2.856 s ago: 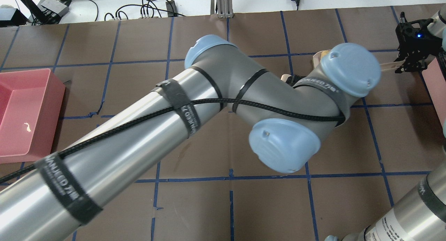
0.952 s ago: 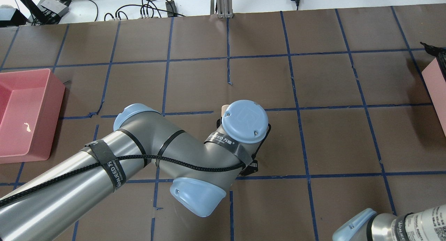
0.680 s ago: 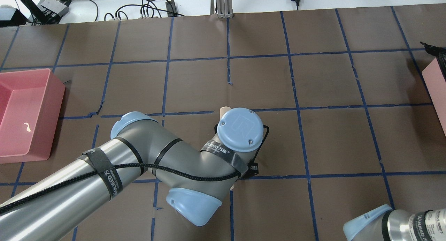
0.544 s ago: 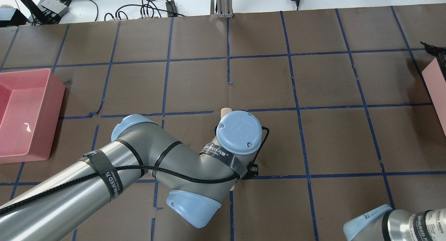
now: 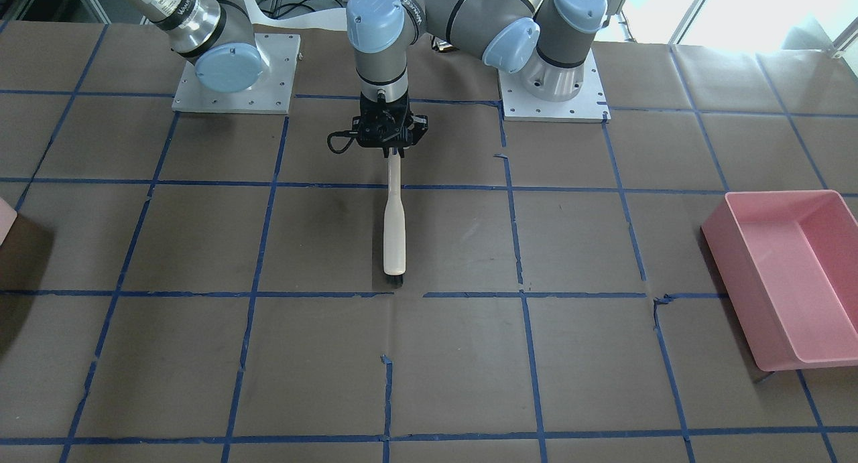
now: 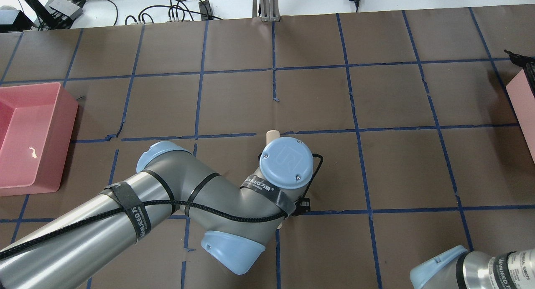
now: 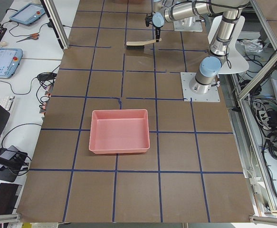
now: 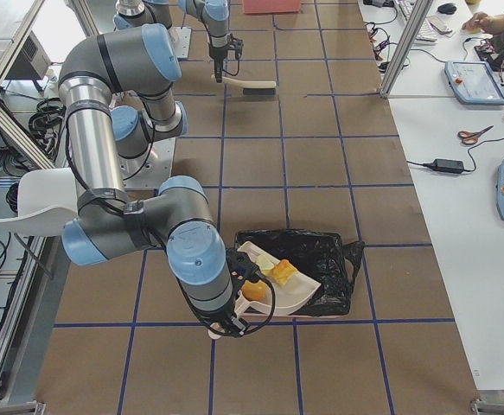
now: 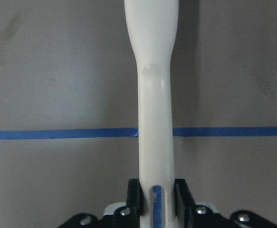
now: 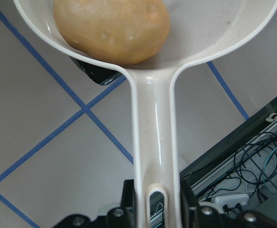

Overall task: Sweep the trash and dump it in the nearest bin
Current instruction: 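Tilt the dustpan over the pink bin with the right gripper, then dump the bread into the bin while the left gripper releases the brush and retracts, then carry the empty dustpan back over the table with the right gripper, then lower the dustpan beside the brush and open the right gripper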

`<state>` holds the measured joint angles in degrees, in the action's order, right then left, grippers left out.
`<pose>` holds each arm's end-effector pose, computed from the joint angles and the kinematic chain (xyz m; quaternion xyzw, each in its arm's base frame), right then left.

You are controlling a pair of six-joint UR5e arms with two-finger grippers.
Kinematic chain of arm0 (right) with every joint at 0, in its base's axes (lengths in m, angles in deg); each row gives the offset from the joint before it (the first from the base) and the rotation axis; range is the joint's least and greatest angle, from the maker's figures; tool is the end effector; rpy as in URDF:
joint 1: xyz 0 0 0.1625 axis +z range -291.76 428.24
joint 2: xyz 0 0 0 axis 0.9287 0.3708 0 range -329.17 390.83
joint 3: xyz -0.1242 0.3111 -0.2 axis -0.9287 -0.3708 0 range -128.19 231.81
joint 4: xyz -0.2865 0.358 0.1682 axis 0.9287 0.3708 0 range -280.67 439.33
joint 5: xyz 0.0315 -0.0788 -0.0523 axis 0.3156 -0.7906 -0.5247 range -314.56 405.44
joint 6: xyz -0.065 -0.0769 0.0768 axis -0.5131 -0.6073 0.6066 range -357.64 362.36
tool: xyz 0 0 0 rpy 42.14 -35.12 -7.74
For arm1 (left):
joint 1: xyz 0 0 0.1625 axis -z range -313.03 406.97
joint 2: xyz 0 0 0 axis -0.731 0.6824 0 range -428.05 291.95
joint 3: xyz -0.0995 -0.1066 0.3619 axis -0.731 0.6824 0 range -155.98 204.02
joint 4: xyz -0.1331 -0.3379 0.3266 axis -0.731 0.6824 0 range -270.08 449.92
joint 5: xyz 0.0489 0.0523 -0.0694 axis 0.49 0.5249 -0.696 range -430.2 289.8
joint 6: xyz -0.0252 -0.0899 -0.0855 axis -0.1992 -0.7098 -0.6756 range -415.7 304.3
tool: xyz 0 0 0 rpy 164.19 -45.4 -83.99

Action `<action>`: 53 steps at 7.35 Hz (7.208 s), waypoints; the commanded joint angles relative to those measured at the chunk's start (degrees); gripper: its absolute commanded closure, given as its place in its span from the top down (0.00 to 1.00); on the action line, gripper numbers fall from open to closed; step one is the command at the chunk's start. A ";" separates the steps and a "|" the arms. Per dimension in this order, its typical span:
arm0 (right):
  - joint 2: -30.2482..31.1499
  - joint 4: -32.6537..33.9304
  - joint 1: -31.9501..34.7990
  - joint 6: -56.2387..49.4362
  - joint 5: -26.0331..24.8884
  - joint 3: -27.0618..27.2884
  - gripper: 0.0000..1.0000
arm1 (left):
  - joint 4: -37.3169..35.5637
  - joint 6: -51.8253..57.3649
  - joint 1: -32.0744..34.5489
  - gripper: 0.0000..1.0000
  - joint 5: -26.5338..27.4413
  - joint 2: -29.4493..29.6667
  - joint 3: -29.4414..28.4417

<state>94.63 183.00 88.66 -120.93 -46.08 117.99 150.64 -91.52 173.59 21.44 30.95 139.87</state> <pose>-0.6709 -0.3885 0.3883 0.4484 -0.8883 -0.0240 0.0962 -0.4225 -0.3509 0.1437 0.0076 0.9987 0.0307 0.0402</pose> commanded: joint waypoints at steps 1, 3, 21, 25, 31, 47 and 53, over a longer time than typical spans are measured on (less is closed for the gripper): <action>-0.17 2.75 5.22 -0.55 -8.02 0.00 0.05 | 0.10 -0.03 0.03 0.00 0.02 0.23 0.17; -0.34 3.73 6.82 -0.90 -10.69 0.00 0.05 | -1.03 -0.21 0.03 0.03 -0.06 0.14 1.13; 5.87 9.30 15.88 -0.05 -19.78 0.27 0.05 | 24.53 38.80 -33.85 1.00 -3.66 -7.31 -26.19; 11.42 0.83 22.96 16.46 -8.50 4.99 0.05 | 27.61 38.46 -33.37 1.00 -3.05 -11.11 -26.37; 12.14 0.48 42.73 50.44 -6.04 14.24 0.05 | 31.65 38.37 -33.63 1.00 -2.44 -12.78 -26.38; -0.16 11.46 89.53 129.58 -2.73 19.60 0.06 | 31.65 38.29 -33.72 1.00 -2.70 -12.78 -26.46; -1.49 12.17 91.20 133.65 -0.77 21.62 0.08 | 31.65 38.29 -33.72 1.00 -2.79 -12.78 -26.46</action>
<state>92.99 195.07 179.81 12.44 -46.89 138.89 182.29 -53.24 139.87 18.68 18.17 113.41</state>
